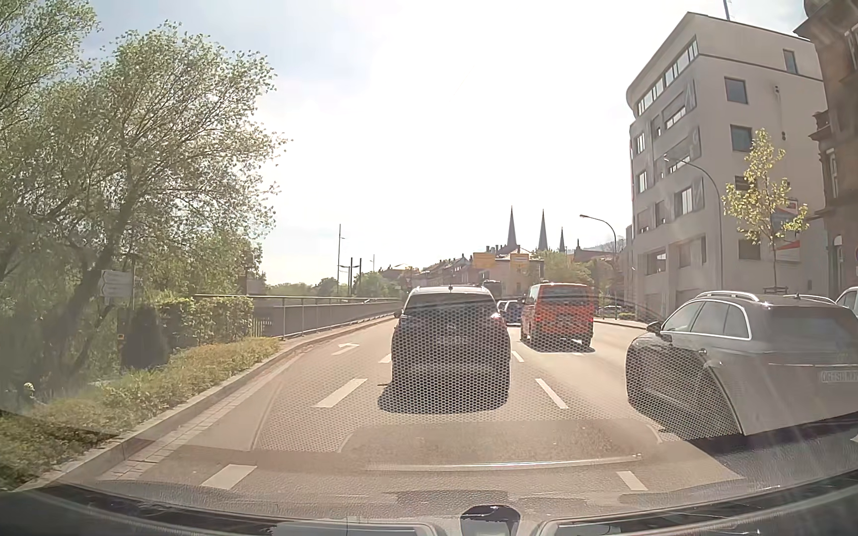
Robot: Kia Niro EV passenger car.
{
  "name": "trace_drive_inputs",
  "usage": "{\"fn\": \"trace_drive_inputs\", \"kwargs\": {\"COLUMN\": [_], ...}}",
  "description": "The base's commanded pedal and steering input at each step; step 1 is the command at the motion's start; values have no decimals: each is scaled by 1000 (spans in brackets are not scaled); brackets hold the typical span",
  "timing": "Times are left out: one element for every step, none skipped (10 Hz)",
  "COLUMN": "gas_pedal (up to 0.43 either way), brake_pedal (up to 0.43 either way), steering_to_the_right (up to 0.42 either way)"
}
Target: Follow the waypoints while adhering to traffic rules and regulations
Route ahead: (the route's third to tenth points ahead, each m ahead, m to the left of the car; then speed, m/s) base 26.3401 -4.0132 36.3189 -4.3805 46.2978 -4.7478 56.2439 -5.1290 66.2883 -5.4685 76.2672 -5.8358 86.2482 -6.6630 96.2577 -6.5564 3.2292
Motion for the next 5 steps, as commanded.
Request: {"fn": "trace_drive_inputs", "kwargs": {"gas_pedal": [260,260,260,260,260], "brake_pedal": [0,0,0,0,0], "steering_to_the_right": [16,15,13,13,13]}}
